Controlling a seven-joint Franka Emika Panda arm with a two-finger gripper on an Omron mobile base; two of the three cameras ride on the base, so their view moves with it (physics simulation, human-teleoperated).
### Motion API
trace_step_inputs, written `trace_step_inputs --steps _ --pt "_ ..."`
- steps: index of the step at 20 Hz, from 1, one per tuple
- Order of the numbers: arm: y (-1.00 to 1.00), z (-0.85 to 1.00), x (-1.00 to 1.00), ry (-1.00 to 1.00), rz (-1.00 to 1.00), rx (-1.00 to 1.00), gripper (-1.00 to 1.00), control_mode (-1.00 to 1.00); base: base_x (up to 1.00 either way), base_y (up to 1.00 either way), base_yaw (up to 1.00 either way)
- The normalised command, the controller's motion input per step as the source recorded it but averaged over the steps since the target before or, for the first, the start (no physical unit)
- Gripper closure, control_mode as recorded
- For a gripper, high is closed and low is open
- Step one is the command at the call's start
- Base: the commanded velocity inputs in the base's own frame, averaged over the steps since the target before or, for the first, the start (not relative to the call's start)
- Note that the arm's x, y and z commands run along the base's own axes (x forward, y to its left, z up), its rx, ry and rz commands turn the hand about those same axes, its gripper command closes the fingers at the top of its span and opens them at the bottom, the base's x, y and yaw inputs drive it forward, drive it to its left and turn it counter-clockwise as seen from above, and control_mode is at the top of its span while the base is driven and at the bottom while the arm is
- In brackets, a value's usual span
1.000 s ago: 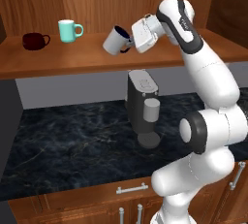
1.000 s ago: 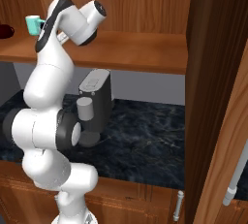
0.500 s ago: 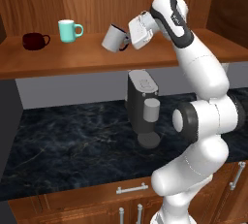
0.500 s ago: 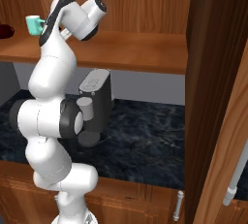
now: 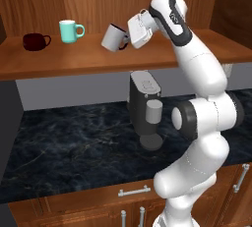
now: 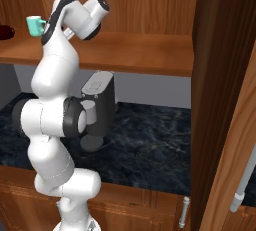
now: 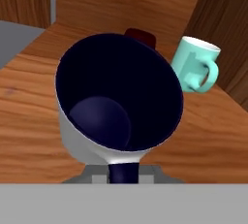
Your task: Pick the mug on the counter and place it in the cabinet with the handle facing the right, like the mugs already inside.
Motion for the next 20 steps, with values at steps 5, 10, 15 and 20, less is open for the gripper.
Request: trace_step_inputs --steps 5,10,15,20 --pt "0.20 0.00 0.00 0.00 0.00 0.00 -1.00 -1.00 0.00 0.00 0.00" --pt "0.16 -0.04 0.00 0.00 0.00 0.00 -1.00 -1.00 0.00 0.00 0.00" --pt "0.00 0.00 0.00 0.00 0.00 0.00 -1.00 -1.00 0.00 0.00 0.00" --pt "-0.29 -0.01 0.04 0.03 -0.02 0.00 -1.00 -1.00 0.00 0.00 0.00"
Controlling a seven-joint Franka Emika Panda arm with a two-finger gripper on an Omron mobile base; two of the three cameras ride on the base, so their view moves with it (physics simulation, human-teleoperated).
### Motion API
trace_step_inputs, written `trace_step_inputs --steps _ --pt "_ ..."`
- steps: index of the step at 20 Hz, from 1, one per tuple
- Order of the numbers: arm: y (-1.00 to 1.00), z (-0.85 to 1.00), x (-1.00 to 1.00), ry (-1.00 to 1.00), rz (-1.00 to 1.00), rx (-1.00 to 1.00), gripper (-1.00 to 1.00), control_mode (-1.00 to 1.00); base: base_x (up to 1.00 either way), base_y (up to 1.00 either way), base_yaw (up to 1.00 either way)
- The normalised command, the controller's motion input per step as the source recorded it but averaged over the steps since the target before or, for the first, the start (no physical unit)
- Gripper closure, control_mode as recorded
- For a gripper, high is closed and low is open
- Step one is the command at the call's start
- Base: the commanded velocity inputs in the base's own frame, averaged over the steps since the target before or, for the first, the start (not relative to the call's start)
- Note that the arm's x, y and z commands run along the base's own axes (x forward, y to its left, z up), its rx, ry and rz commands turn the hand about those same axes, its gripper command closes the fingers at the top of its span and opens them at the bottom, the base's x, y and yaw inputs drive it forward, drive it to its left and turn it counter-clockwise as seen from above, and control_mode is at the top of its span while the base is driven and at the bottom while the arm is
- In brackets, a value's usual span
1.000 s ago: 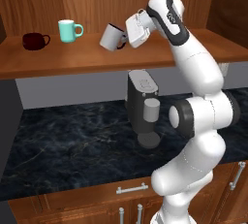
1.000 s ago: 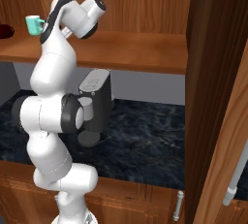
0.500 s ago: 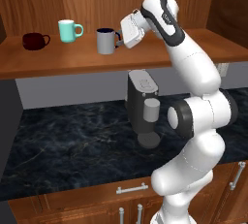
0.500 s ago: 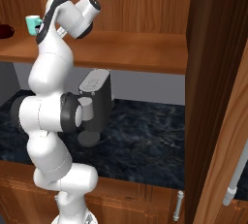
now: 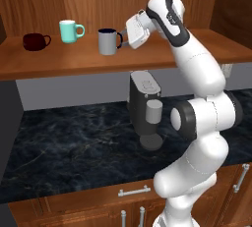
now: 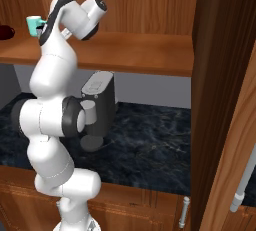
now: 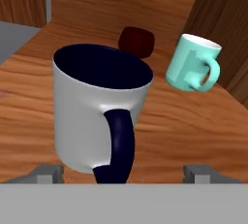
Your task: Pick the mug on the counter and place it in the cabinet with the handle facing the right, like the mugs already inside.
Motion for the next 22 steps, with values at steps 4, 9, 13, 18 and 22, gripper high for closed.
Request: trace_step_inputs --steps 4,9,13,18,22 --pt "-0.31 0.00 0.02 0.01 -0.02 0.00 -1.00 -1.00 0.00 0.00 0.00" --pt "-0.27 0.00 -0.07 0.00 -0.05 0.00 -1.00 -1.00 0.00 0.00 0.00" --pt "-0.22 0.00 -0.39 0.00 -0.12 0.02 -1.00 -1.00 0.00 0.00 0.00" --pt "-0.03 -0.08 -0.73 0.00 -0.23 0.03 -1.00 -1.00 0.00 0.00 0.00" --pt "0.00 -0.11 -0.78 0.00 -0.25 0.03 -1.00 -1.00 0.00 0.00 0.00"
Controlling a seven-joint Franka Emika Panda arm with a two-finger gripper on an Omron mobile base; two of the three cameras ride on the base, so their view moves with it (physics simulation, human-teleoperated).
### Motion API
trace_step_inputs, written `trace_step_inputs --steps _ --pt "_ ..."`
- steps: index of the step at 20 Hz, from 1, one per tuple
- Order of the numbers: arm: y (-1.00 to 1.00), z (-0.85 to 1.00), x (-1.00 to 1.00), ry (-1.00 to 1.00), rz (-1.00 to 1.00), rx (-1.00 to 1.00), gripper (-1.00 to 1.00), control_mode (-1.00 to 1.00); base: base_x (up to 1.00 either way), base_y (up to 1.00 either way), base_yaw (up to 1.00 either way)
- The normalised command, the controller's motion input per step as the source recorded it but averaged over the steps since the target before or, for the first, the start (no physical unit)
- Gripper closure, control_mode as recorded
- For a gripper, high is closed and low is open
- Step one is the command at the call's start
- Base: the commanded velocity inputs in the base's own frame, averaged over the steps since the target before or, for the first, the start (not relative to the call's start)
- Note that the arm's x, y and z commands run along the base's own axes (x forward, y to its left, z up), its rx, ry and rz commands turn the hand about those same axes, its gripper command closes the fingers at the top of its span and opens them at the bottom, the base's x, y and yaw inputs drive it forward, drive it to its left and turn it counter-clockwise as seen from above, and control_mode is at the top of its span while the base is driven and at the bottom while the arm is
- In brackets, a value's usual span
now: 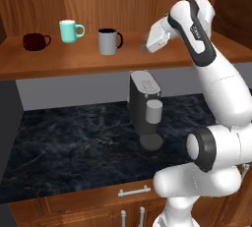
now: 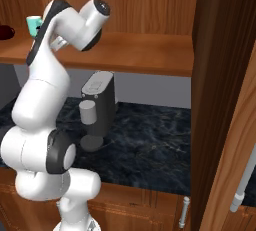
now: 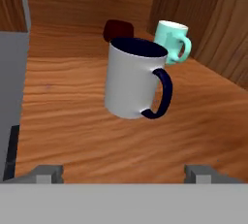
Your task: Pick the mug on the counter and place it in the cabinet with the handle facing the right, like the mugs already inside.
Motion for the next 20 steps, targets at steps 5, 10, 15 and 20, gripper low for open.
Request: trace_step_inputs --steps 5,10,15,20 --pt "0.00 -0.08 -0.78 0.00 -0.24 0.02 -1.00 -1.00 0.00 0.00 0.00" --pt "-0.05 0.03 -0.82 0.01 -0.19 0.05 -1.00 -1.00 0.00 0.00 0.00" --pt "-0.08 0.11 -0.77 0.08 -0.16 0.06 -1.00 -1.00 0.00 0.00 0.00" --pt "-0.03 0.02 -0.75 0.11 -0.17 0.03 -1.00 -1.00 0.00 0.00 0.00"
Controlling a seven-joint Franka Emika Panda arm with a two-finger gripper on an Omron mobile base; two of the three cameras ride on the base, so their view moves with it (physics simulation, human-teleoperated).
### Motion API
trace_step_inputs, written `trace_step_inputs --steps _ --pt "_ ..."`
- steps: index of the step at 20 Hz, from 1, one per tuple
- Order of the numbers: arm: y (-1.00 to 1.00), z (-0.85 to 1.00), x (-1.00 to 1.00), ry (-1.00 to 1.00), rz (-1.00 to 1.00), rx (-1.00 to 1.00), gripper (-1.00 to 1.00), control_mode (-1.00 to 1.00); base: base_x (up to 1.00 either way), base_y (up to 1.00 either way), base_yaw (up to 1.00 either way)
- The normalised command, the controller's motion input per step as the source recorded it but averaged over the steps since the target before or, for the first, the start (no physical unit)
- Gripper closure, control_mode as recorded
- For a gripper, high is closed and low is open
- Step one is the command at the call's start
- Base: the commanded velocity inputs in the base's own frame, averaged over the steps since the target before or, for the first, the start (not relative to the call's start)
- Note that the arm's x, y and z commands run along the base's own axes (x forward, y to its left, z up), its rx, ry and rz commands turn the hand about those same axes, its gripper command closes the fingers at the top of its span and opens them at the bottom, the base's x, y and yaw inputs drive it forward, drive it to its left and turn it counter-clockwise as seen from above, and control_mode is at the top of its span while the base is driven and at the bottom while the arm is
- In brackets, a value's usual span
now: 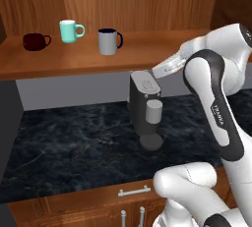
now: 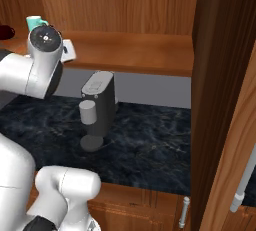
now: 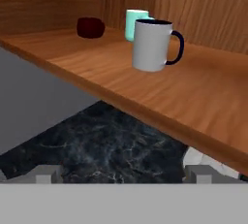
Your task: Pick the mug on the counter and place it in the cabinet with the handle facing the right, like the mugs already inside.
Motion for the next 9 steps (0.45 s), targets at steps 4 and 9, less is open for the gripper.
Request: trace_step_inputs --steps 4,9 --pt "-0.02 -0.02 -0.67 0.16 -0.18 0.00 -1.00 -1.00 0.00 0.00 0.00" --pt "0.00 -0.19 -0.58 0.19 -0.21 0.00 -1.00 -1.00 0.00 0.00 0.00"
